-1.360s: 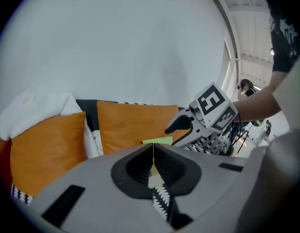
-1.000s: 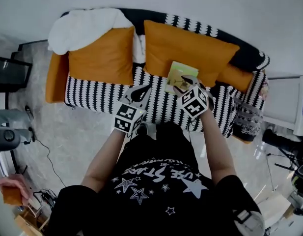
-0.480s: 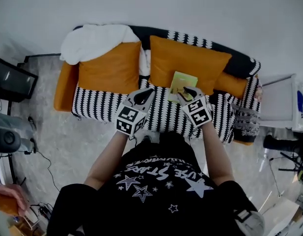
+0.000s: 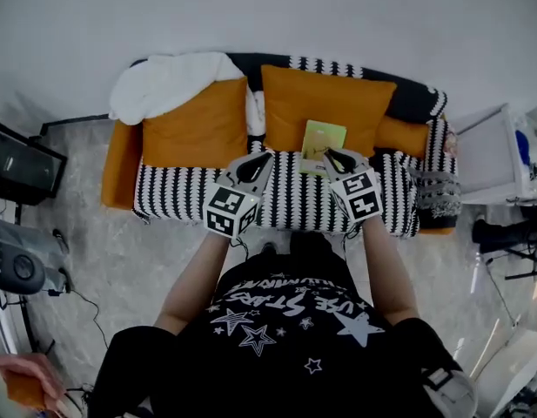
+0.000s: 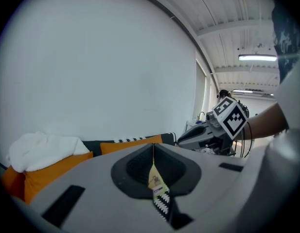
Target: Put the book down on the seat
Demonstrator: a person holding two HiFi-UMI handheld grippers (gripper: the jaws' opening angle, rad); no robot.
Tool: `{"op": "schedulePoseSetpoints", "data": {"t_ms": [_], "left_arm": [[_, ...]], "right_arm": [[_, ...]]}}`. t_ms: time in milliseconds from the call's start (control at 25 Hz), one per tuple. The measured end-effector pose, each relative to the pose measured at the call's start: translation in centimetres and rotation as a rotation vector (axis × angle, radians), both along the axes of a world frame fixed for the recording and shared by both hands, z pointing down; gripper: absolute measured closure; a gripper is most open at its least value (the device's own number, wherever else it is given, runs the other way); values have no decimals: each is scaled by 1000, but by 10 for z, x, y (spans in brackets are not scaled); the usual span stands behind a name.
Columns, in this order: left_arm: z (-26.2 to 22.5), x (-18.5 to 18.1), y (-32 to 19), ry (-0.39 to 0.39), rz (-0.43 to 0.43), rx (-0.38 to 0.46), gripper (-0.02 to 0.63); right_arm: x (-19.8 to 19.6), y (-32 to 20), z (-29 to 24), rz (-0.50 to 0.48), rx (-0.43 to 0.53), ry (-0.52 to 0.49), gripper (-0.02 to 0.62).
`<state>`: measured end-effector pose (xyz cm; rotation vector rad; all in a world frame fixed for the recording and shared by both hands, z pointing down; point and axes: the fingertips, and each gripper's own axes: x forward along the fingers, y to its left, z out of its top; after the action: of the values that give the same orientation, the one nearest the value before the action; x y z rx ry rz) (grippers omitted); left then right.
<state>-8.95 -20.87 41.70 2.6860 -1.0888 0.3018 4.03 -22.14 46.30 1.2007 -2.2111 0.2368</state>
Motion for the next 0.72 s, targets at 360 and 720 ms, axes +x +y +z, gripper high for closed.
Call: {"op": "schedulePoseSetpoints", "data": {"t_ms": [360,720], "left_arm": [[-11,-2,33,12,64,22,595],[-16,19,56,21,68,34,595]], "right_arm": [[-16,55,-10,46,4,-87,557],[-8,79,-20,27,26,-125,557]]}}
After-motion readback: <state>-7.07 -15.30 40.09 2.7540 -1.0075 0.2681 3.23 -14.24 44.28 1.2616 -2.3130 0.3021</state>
